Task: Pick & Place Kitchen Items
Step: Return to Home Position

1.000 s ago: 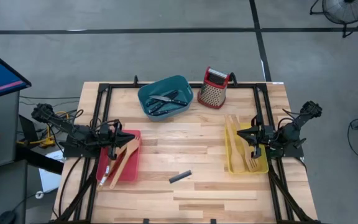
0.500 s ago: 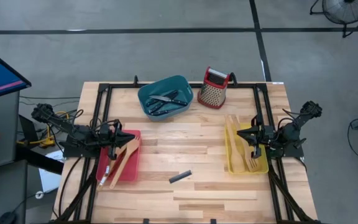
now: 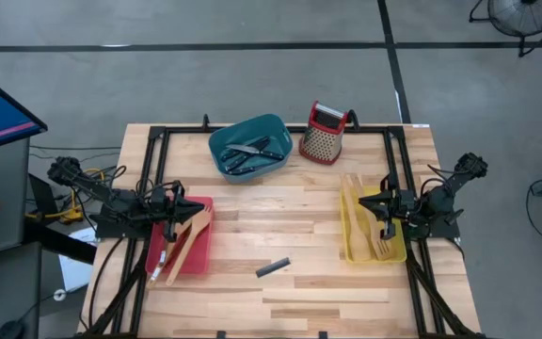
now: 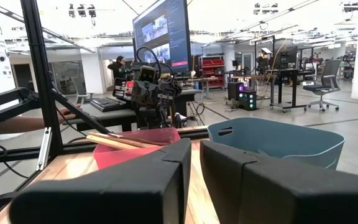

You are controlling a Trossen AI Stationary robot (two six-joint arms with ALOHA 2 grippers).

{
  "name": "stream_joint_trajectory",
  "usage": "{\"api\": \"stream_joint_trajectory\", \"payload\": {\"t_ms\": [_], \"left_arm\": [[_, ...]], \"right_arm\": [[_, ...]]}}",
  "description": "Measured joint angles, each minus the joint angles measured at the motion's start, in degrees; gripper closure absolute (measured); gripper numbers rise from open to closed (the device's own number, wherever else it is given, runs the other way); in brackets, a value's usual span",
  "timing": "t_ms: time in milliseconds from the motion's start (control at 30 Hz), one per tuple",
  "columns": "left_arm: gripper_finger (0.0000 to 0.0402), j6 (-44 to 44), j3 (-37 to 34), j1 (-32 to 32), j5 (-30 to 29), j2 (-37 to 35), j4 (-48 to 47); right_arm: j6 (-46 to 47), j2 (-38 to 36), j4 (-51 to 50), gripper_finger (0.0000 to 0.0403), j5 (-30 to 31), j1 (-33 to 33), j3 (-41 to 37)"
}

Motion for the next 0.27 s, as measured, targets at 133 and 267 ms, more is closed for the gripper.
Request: {"api": "stream_joint_trajectory", "payload": {"t_ms": [133,267], "left_arm": [[0.0396,-0.01,0.0,0.01,0.0,-0.02,0.0],[0.0394,-0.01,0.0,0.01,0.07,-0.02,0.0]], "right_arm": [[0.0,-0.01,0.01,0.0354,0.0,0.0,0.0],[0.0,-0.01,-0.01,0.0354,0.0,0.0,-0.01]]}}
